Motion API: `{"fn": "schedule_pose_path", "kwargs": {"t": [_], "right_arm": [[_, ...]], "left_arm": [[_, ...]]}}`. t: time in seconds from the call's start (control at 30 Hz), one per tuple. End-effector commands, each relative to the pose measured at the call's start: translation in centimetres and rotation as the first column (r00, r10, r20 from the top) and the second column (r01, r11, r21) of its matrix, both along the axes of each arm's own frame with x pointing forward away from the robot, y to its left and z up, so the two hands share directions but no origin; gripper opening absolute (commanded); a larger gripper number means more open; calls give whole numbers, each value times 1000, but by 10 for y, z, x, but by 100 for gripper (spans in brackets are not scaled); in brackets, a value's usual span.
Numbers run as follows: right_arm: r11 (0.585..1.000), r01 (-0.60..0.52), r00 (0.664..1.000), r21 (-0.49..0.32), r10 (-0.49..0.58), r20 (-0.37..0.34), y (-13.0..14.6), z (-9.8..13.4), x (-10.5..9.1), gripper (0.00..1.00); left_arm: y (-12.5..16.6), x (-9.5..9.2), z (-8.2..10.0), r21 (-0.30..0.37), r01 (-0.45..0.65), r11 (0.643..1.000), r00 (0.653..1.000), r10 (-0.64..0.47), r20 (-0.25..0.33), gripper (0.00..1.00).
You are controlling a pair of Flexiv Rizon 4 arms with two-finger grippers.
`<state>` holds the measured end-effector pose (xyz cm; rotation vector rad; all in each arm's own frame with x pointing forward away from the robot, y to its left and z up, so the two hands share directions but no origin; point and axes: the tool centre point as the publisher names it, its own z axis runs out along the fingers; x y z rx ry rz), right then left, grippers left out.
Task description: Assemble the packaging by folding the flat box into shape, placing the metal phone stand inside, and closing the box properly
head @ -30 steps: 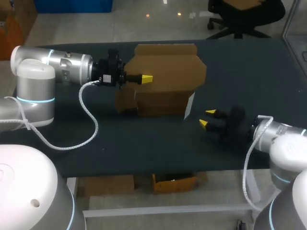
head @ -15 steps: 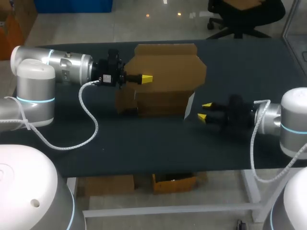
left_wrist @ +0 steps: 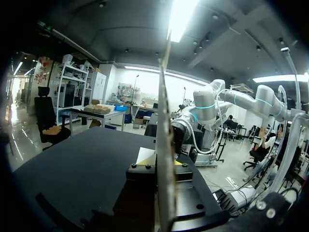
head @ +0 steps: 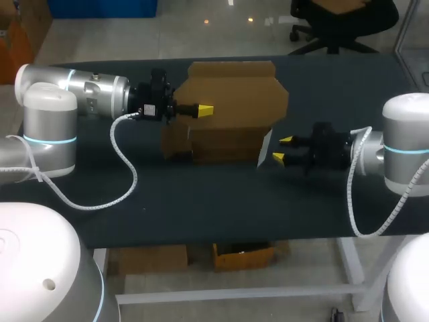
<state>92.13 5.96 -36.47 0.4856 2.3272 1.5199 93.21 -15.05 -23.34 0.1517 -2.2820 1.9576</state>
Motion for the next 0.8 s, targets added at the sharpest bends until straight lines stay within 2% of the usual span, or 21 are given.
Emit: {"fn": "schedule_pose_path", "kwargs": {"t": [0.03,0.1,0.13,0.5,0.8], "right_arm": [[1000,4,1000,-3,-4,3,4,-2,3,49],[1000,1,1000,-16,-1,6,5,-2,6,59],[1000,-4,1000,-20,4,8,6,-1,8,60],[999,4,1000,-50,-4,-1,10,-6,29,60],[998,18,1000,-63,-19,-4,18,-6,34,58]], "left_arm": [[-1,1,-4,0,4,1000,1000,-4,-1,0],[-1,1,-4,0,4,1000,1000,-4,-1,0],[-1,1,-4,0,4,1000,1000,-4,-1,0],[-1,1,-4,0,4,1000,1000,-4,-1,0],[-1,1,-4,0,4,1000,1000,-4,-1,0]]}}
